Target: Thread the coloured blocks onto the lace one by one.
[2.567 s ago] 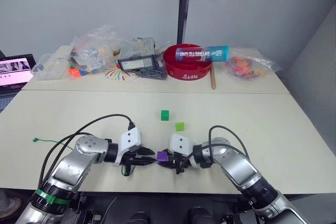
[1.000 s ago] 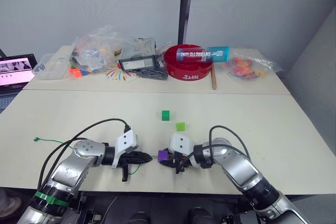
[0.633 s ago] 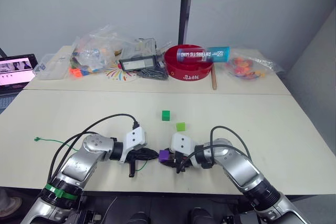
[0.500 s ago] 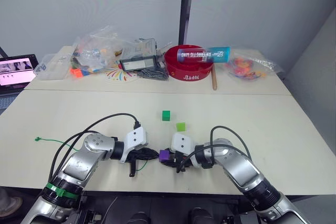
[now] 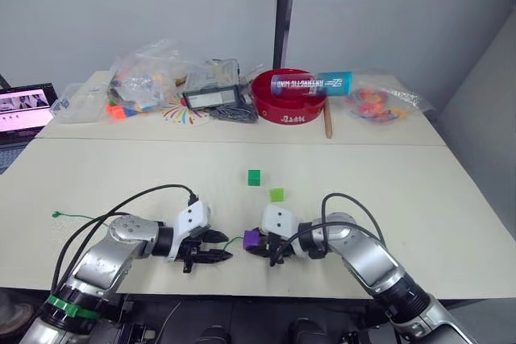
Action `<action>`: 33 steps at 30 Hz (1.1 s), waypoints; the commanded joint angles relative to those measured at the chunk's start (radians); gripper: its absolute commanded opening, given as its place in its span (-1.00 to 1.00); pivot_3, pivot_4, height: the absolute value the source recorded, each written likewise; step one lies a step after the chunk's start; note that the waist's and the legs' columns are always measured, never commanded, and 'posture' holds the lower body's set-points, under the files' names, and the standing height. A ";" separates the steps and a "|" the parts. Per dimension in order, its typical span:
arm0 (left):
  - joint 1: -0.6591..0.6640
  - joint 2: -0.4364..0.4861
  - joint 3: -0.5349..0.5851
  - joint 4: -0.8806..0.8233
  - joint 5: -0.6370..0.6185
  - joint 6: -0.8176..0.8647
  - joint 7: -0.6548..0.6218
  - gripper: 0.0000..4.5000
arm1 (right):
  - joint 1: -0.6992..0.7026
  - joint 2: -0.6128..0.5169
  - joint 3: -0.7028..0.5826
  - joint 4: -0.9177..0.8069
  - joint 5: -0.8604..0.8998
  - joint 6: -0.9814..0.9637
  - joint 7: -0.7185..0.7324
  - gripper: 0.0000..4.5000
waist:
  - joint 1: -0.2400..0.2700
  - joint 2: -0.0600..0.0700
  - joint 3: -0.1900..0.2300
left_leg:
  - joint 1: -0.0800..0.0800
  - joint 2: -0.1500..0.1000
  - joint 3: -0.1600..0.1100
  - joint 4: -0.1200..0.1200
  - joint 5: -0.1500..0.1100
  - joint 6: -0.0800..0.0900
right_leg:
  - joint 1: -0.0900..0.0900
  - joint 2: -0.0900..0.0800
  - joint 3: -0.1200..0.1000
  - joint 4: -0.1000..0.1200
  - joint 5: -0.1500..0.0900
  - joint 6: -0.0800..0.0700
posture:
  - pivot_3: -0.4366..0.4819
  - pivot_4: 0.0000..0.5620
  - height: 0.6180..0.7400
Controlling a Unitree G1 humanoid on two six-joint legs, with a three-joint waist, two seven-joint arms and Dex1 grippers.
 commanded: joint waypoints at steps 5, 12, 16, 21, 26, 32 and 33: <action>-0.011 -0.053 -0.031 0.026 0.019 -0.014 0.025 -0.60 | 0.018 -0.042 0.009 0.066 -0.032 0.033 -0.006 -0.47 | 0.004 0.001 -0.001 | 0.001 0.000 0.000 0.000 0.000 0.000 | 0.001 0.000 0.000 0.000 0.000 0.000 | -0.05 -0.47 0.85; -0.042 -0.075 -0.038 0.048 0.023 -0.032 0.027 -0.99 | 0.023 -0.045 0.005 0.060 -0.033 0.037 -0.011 -0.47 | 0.004 0.001 -0.001 | 0.001 0.000 0.000 0.000 0.000 0.000 | 0.001 0.000 0.000 0.000 0.000 0.000 | -0.05 -0.47 0.85; -0.069 -0.075 -0.042 0.043 0.017 -0.040 0.015 -0.99 | 0.027 -0.045 0.004 0.060 -0.034 0.038 -0.014 -0.47 | 0.004 0.001 -0.001 | 0.001 0.000 0.000 0.000 0.000 0.000 | 0.001 0.000 0.000 0.000 0.000 0.000 | -0.05 -0.47 0.85; -0.126 -0.098 -0.075 0.069 0.045 -0.075 0.010 -0.99 | 0.029 -0.043 0.005 0.063 -0.037 0.037 -0.018 -0.47 | 0.004 0.001 -0.001 | 0.000 0.000 0.000 0.000 0.000 0.000 | 0.001 0.000 0.000 0.000 0.000 0.000 | -0.05 -0.47 0.85; -0.151 -0.143 -0.106 0.092 0.075 -0.085 0.013 -0.99 | 0.036 -0.045 0.005 0.053 -0.039 0.041 -0.018 -0.47 | 0.011 0.001 -0.001 | 0.000 -0.001 0.000 0.000 0.000 0.000 | 0.001 0.000 0.000 -0.001 0.000 0.000 | -0.05 -0.47 0.85; -0.120 -0.128 -0.073 0.060 0.039 -0.046 -0.019 -0.65 | 0.042 -0.051 0.002 0.049 -0.039 0.044 -0.015 -0.47 | 0.013 0.001 -0.001 | 0.000 -0.001 0.000 0.000 0.000 0.000 | 0.001 0.000 0.000 -0.002 0.000 0.000 | -0.05 -0.47 0.85; -0.117 -0.129 -0.066 0.054 0.031 -0.041 -0.018 -0.49 | 0.044 -0.051 0.002 0.049 -0.038 0.043 -0.015 -0.47 | 0.014 0.001 -0.001 | 0.000 -0.001 0.000 0.000 0.000 0.000 | 0.001 0.000 0.000 -0.002 0.000 0.000 | -0.05 -0.47 0.85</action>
